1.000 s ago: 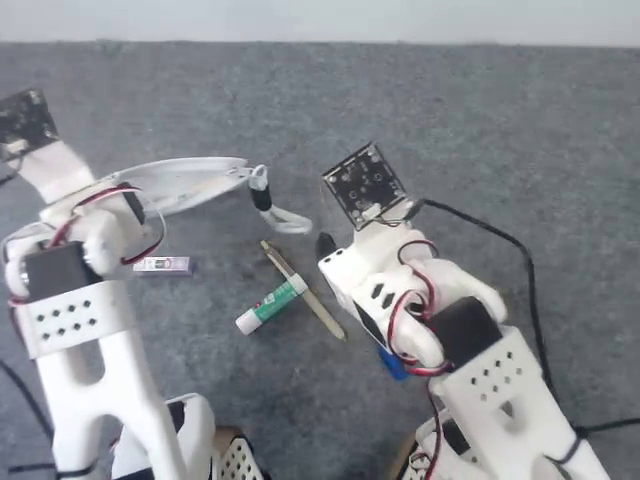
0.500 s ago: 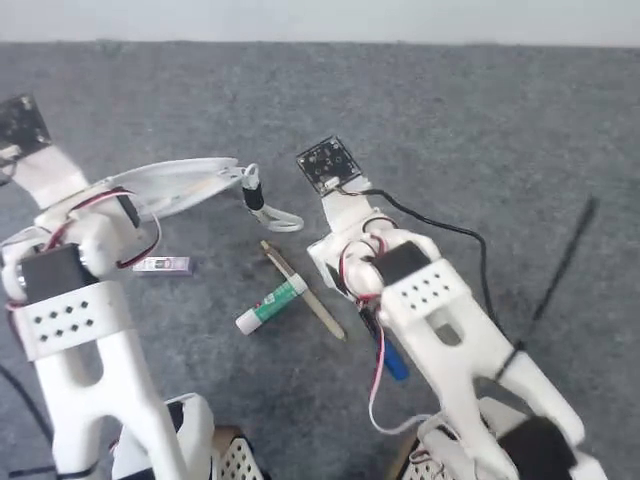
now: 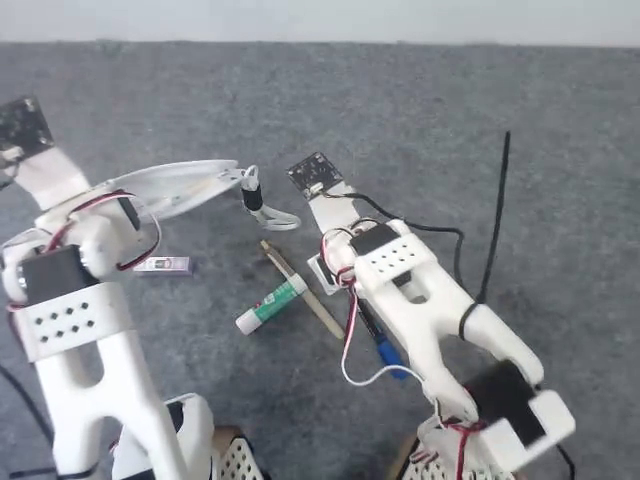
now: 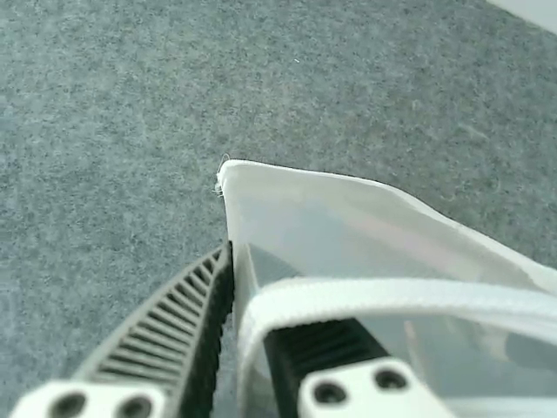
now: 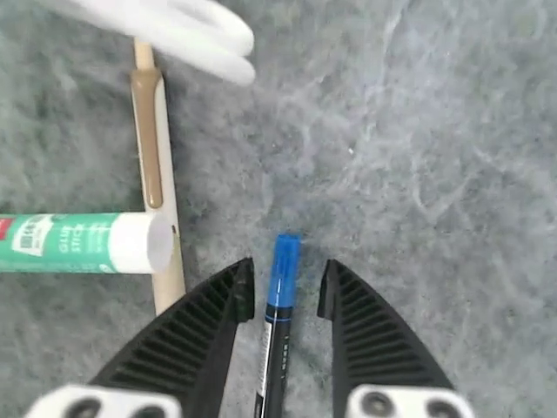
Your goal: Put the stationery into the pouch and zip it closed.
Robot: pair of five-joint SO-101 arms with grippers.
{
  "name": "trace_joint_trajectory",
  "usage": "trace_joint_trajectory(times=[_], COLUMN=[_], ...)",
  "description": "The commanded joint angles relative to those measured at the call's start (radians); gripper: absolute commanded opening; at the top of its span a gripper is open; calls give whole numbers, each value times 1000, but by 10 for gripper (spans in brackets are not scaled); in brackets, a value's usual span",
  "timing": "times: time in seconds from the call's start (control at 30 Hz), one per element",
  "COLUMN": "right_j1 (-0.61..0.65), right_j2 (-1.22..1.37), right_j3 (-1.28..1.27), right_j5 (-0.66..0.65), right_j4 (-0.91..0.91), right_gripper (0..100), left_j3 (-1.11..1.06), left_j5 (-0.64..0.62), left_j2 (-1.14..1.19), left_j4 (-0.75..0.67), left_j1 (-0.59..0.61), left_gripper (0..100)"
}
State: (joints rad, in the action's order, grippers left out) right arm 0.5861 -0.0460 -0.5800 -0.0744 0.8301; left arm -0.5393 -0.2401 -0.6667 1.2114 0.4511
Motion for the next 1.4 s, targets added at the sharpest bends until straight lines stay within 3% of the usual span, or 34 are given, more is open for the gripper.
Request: trace_joint_trajectory(times=[0.0,0.3,0.5,0.63,0.73,1.37], right_j1=[-12,-10,-13,-15,-15,-38], right_j2=[30,183,289,378,418,280], right_j3=[75,141,256,356,404,400], right_j5=[-12,-12,-14,-14,-14,-6], right_j4=[5,5,140,205,246,302], right_gripper=[125,123,119,6,18,6], left_j3=[8,7,-10,-15,-16,-18], left_j5=[14,14,14,14,14,14], left_j2=[-6,-6,-11,-12,-12,-12], left_j4=[-6,-2,-6,-6,-6,-6], left_j1=[3,3,3,3,3,3], left_gripper=[12,12,12,12,12,12])
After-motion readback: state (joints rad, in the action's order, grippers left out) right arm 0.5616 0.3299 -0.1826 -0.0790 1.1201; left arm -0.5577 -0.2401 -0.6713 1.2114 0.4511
